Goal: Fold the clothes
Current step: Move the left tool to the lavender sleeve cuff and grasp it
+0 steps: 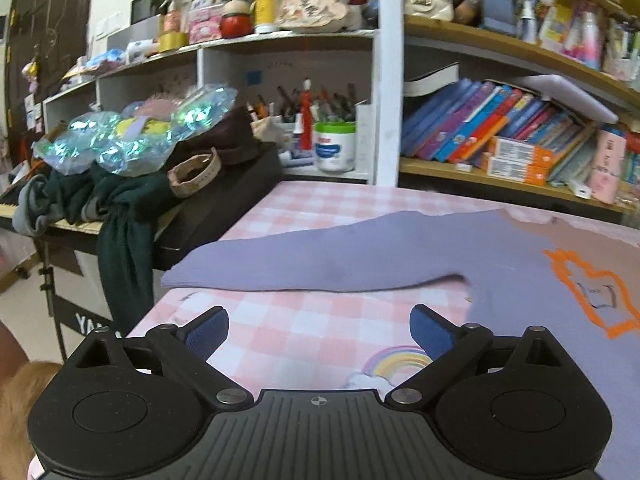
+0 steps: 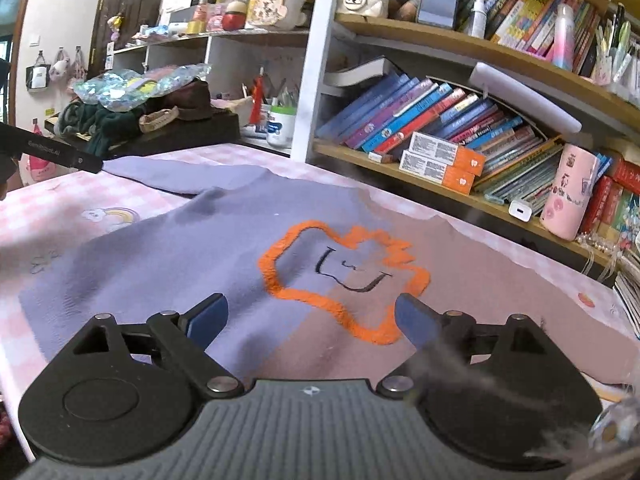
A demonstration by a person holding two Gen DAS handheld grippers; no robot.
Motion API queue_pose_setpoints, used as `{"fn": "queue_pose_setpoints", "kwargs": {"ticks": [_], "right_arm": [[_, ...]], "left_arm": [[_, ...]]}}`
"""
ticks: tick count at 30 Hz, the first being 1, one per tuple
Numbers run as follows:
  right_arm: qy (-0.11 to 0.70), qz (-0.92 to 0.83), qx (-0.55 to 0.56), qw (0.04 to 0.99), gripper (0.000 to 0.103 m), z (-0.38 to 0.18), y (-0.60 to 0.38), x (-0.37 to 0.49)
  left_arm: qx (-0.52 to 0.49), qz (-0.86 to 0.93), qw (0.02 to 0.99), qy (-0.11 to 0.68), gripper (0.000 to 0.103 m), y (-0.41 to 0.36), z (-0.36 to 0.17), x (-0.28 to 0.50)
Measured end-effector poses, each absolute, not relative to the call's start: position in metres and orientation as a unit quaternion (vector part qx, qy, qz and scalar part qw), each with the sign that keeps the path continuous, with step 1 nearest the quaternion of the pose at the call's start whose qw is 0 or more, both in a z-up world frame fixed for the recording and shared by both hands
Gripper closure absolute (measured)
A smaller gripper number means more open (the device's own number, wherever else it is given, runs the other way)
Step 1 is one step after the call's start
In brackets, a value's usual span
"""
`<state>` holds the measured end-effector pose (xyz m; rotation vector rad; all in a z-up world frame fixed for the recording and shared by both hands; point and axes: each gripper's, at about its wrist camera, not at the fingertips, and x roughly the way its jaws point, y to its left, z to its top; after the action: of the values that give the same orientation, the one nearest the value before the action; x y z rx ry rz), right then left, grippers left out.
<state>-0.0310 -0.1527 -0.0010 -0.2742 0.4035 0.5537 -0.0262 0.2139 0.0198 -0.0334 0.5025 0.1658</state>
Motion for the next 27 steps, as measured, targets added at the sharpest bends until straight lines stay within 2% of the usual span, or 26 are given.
{"fn": "queue_pose_setpoints", "kwargs": {"ticks": [5,11,18,19,23,27], "right_arm": [[0.198,0.263,-0.132,0.935,0.011,-0.005,-0.159,-0.019],[0.183,0.256,-0.159,0.936,0.010,-0.005,-0.167,-0.018],[0.204,0.271,-0.174,0.924,0.008,-0.011,-0.163,-0.013],[0.205,0.273,-0.177,0.923,0.007,-0.012,-0.162,-0.014],[0.209,0.278,-0.184,0.919,0.006,-0.014,-0.159,-0.014],[0.216,0.278,-0.179,0.919,0.006,-0.014,-0.160,-0.012]], "left_arm": [[-0.035,0.115,0.959,0.256,0.004,0.232,0.020,-0.012],[-0.108,0.147,0.945,0.271,0.005,0.269,0.018,0.013],[-0.172,0.182,0.924,0.289,0.009,0.306,0.010,0.048],[-0.177,0.186,0.922,0.289,0.011,0.310,0.009,0.052],[-0.200,0.204,0.911,0.298,0.034,0.326,0.003,0.063],[-0.212,0.218,0.903,0.305,0.038,0.336,-0.001,0.069]]}}
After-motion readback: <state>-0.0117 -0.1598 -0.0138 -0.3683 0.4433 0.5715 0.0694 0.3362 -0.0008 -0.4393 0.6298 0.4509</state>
